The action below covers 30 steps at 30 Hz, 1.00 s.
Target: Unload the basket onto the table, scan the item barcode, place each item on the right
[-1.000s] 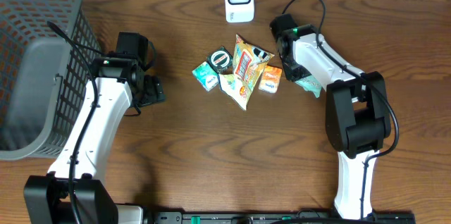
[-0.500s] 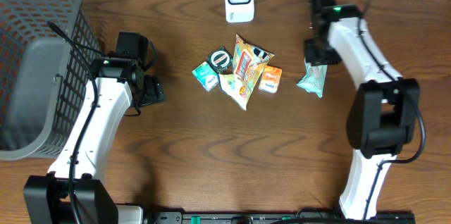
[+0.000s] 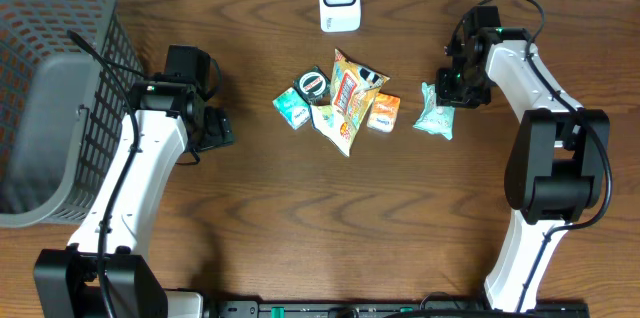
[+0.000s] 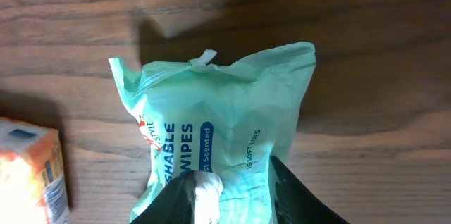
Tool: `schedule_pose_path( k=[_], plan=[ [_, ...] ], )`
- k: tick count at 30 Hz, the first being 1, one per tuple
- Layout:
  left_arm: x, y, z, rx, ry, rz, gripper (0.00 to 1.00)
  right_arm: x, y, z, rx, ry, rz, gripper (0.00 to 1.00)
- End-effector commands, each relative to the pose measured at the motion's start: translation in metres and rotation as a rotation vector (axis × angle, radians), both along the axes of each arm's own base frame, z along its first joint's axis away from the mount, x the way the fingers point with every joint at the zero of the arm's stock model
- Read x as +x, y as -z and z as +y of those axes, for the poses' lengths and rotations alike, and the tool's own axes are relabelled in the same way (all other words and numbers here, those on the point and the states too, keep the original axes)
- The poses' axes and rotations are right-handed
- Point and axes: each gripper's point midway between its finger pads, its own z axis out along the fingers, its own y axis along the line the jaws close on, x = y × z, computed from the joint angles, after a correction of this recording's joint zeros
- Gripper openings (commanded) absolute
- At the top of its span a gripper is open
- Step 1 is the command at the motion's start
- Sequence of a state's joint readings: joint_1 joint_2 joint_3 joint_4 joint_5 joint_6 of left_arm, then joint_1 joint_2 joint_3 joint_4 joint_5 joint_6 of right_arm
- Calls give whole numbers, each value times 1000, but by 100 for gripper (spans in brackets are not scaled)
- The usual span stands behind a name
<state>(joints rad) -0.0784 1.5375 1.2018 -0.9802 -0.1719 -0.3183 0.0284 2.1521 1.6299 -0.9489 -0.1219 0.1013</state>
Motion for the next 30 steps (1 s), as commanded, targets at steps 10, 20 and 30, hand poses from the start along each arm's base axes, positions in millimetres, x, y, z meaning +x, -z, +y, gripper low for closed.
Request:
schedule_pose_path(
  k=[10,20,30],
  plan=[
    [-2,1,5,18,-19,4,98,-6,-9,18,107,-10,16,33],
    [-2,1,5,18,-19,4,98,-27,23,37,114,-12,55,29],
    [-2,1,5,18,-19,4,98,-10,0,44,130,2,23,1]
  ],
)
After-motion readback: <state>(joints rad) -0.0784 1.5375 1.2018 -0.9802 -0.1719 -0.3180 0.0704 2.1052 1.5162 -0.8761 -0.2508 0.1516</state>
